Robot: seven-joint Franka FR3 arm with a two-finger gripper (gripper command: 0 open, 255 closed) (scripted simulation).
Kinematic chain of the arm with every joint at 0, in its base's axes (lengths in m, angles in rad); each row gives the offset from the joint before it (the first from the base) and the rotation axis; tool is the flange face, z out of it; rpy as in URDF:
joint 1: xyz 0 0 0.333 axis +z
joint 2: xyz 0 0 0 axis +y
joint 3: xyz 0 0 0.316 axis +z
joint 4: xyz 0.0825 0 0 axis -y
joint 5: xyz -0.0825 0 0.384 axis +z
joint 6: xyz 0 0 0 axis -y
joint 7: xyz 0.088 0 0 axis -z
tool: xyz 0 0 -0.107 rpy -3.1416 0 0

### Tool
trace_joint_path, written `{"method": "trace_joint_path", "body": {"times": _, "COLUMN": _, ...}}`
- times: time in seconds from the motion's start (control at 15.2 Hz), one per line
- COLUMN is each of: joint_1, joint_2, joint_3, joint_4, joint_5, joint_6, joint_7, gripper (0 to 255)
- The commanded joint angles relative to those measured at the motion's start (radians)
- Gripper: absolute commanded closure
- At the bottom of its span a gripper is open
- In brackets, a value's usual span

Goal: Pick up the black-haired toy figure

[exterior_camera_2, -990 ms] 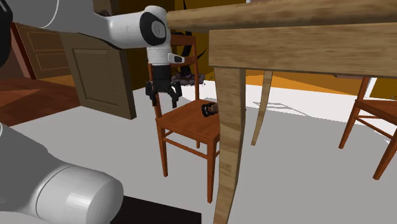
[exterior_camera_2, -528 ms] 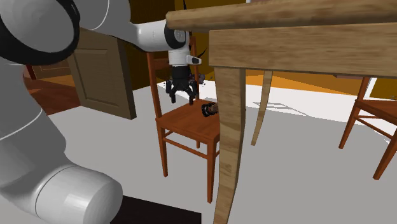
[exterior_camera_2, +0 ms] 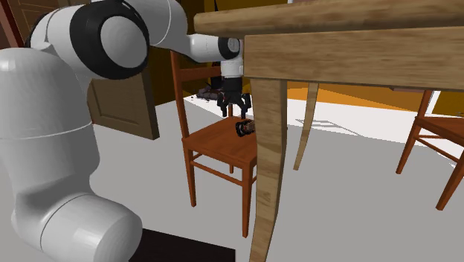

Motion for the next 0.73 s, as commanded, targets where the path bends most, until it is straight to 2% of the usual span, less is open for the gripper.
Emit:
{"method": "trace_joint_path", "body": {"times": 0.0, "joint_1": -0.015, "joint_2": 0.079, "joint_3": -0.013, "joint_4": 0.089, "joint_5": 0.010, "joint_6": -0.010, "joint_7": 0.004, "gripper": 0}}
{"method": "trace_joint_path", "body": {"times": 0.2, "joint_1": -0.041, "joint_2": 0.205, "joint_3": -0.030, "joint_4": 0.249, "joint_5": 0.031, "joint_6": -0.044, "joint_7": 0.010, "gripper": 0}}
{"method": "trace_joint_path", "body": {"times": 0.26, "joint_1": -0.044, "joint_2": 0.216, "joint_3": -0.031, "joint_4": 0.264, "joint_5": 0.033, "joint_6": -0.048, "joint_7": 0.011, "gripper": 0}}
{"method": "trace_joint_path", "body": {"times": 0.66, "joint_1": -0.042, "joint_2": 0.213, "joint_3": -0.030, "joint_4": 0.178, "joint_5": 0.032, "joint_6": 0.034, "joint_7": 0.017, "gripper": 0}}
